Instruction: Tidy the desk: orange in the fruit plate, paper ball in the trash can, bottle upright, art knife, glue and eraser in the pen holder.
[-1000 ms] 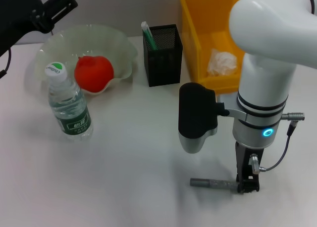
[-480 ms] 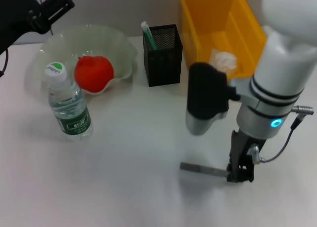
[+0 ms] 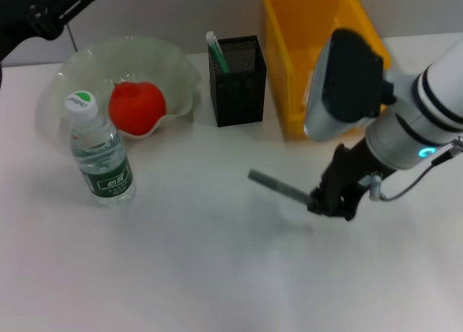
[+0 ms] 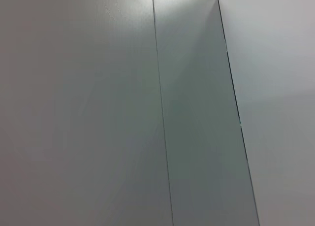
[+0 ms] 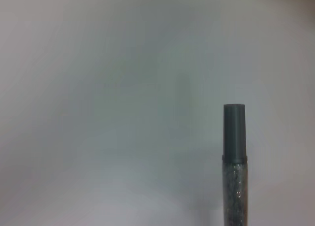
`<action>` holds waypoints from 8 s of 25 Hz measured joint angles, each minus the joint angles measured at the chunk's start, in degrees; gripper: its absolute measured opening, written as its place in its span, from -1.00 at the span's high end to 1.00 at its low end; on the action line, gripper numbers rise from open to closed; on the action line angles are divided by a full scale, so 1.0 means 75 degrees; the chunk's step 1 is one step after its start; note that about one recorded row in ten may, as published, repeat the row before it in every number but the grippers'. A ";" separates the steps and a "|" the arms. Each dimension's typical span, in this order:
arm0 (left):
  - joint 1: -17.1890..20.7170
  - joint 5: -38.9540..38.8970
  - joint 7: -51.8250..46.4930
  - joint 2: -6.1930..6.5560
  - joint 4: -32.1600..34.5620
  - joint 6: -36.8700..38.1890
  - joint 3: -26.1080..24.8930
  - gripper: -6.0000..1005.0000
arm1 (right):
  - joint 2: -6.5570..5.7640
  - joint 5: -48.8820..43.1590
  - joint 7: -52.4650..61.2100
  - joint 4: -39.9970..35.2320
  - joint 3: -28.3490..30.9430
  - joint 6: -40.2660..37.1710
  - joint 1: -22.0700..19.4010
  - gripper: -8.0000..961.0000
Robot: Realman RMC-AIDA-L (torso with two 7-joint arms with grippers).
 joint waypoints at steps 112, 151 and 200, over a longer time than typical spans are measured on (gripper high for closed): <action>-0.1110 0.1993 -0.1886 -0.0022 0.0438 0.0244 0.0765 -0.11 | -0.0095 0.8513 -0.6270 0.2690 0.2093 0.2021 -0.0799 0.72; -0.1110 0.2132 -0.1790 -0.0039 0.0426 0.0110 0.0756 0.37 | -0.0090 0.8232 -0.6185 0.2666 0.1995 0.2324 -0.0732 0.71; -0.1051 0.2091 -0.1706 0.0009 0.0718 0.0154 0.0148 0.70 | -0.0103 0.8266 -0.4544 0.2100 0.2527 0.1925 -0.1489 0.07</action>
